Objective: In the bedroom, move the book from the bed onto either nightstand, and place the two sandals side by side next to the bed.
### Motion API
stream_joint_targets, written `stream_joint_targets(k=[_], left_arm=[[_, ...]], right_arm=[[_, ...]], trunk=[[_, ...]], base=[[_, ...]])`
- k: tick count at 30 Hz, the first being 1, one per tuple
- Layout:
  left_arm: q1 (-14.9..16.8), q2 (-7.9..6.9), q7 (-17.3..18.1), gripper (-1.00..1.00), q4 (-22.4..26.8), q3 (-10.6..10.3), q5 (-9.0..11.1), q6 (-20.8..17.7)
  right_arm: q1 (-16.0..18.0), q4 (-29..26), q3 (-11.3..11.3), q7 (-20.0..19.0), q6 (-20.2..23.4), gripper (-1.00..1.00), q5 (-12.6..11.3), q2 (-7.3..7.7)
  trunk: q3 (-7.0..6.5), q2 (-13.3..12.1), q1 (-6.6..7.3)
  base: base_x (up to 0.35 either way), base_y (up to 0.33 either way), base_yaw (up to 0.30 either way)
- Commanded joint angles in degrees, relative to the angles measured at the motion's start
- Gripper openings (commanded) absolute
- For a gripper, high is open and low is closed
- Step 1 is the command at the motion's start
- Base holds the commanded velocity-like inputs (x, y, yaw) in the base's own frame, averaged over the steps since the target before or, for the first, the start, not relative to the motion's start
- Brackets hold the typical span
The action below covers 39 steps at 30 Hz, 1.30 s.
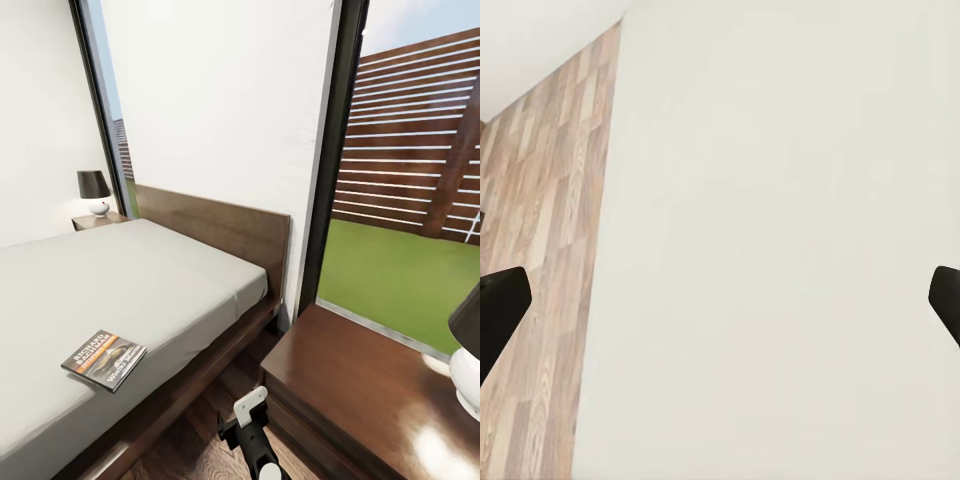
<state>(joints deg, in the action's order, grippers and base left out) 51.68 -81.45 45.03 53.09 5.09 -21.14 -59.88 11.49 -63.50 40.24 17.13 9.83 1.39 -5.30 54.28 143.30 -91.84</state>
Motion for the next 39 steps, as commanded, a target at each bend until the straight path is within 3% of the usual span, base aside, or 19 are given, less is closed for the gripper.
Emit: stream_joint_targets(k=[1, 9, 15, 39], left_arm=[[-0.2, -0.02, 0.6, 1.0, 0.1, 0.3, -0.6, -0.1], [-0.2, 0.02, 0.6, 1.0, -0.1, 0.3, -0.6, -0.1], [-0.2, 0.02, 0.6, 1.0, -0.1, 0.3, -0.6, -0.1], [-0.2, 0.07, 0.6, 1.0, -0.1, 0.2, -0.6, -0.1]], right_arm=[[0.1, -0.1, 0.2, 0.4, 0.5, 1.0, 0.2, 0.02], [0.1, 0.1, 0.2, 0.4, 0.5, 1.0, 0.2, -0.03], [0.1, 0.2, 0.2, 0.4, 0.4, 1.0, 0.2, -0.04], [0.0, 0.2, 0.5, 0.3, 0.4, 1.0, 0.2, -0.06]], trunk=[[0.05, 0.0, 0.01], [0.05, 0.0, 0.01], [-1.27, -0.1, 0.18], [-5.58, -9.7, 5.46]], base=[[0.0, 0.0, 0.0], [0.0, 0.0, 0.0], [0.0, 0.0, 0.0], [0.0, 0.0, 0.0]])
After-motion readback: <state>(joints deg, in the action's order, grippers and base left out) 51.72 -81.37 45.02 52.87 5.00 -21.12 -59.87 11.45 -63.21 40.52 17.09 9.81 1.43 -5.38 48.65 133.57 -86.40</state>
